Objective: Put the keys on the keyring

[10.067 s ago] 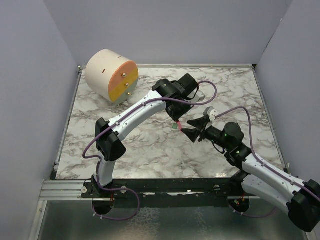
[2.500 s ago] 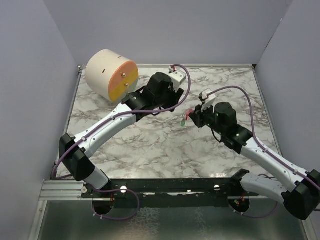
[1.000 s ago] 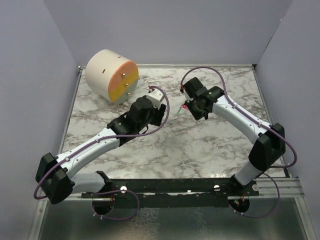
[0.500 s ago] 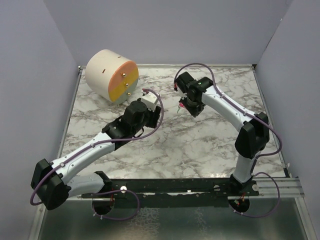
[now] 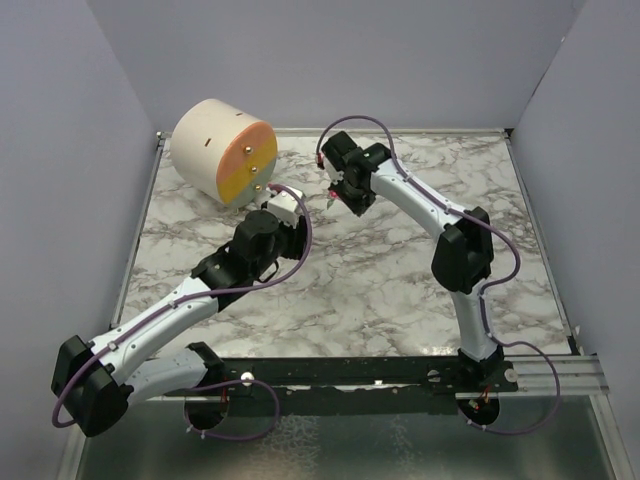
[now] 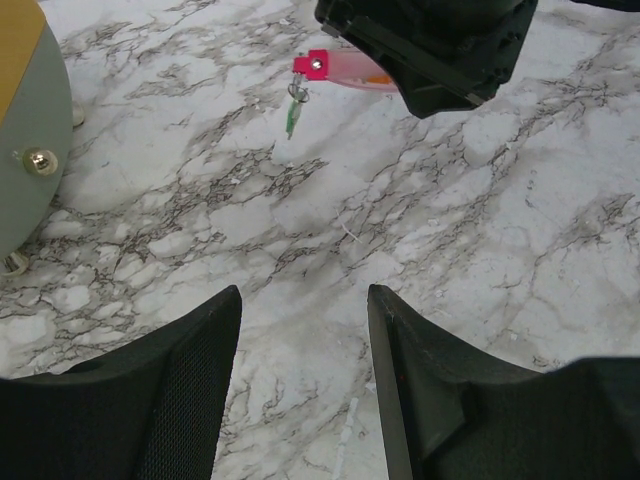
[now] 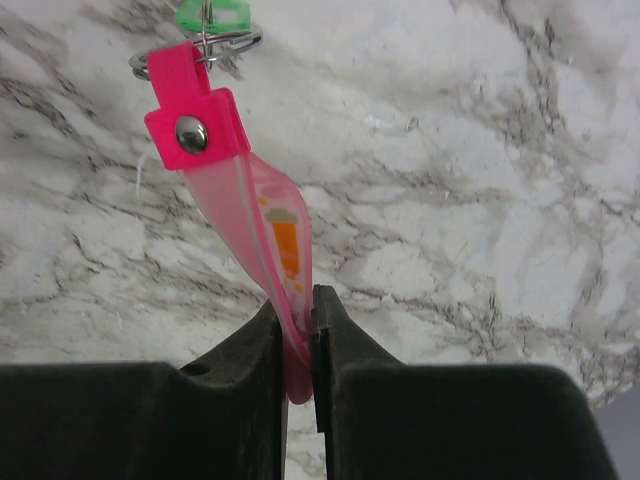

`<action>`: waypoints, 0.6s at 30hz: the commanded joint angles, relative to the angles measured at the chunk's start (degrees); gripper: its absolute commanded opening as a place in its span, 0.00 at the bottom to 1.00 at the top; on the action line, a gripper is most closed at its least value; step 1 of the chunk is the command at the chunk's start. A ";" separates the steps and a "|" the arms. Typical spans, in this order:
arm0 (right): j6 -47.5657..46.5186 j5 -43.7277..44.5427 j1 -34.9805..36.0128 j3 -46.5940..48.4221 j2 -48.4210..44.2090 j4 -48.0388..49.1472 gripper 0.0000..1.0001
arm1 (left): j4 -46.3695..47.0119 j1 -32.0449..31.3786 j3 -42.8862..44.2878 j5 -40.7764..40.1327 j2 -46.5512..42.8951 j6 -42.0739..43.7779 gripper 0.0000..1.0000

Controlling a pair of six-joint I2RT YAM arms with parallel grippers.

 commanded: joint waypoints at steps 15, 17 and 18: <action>-5.48 -11.67 0.99 1.01 5.73 15.96 0.01 | 3.03 1.65 -2.90 -1.88 -4.33 -1.04 0.56; -5.49 -12.23 1.00 -0.60 5.22 17.20 0.01 | 3.16 1.74 -3.03 -1.96 -4.50 -1.01 0.56; -5.53 -12.31 1.00 -1.06 5.07 17.38 0.01 | 3.17 1.82 -3.15 -1.98 -4.43 -0.96 0.56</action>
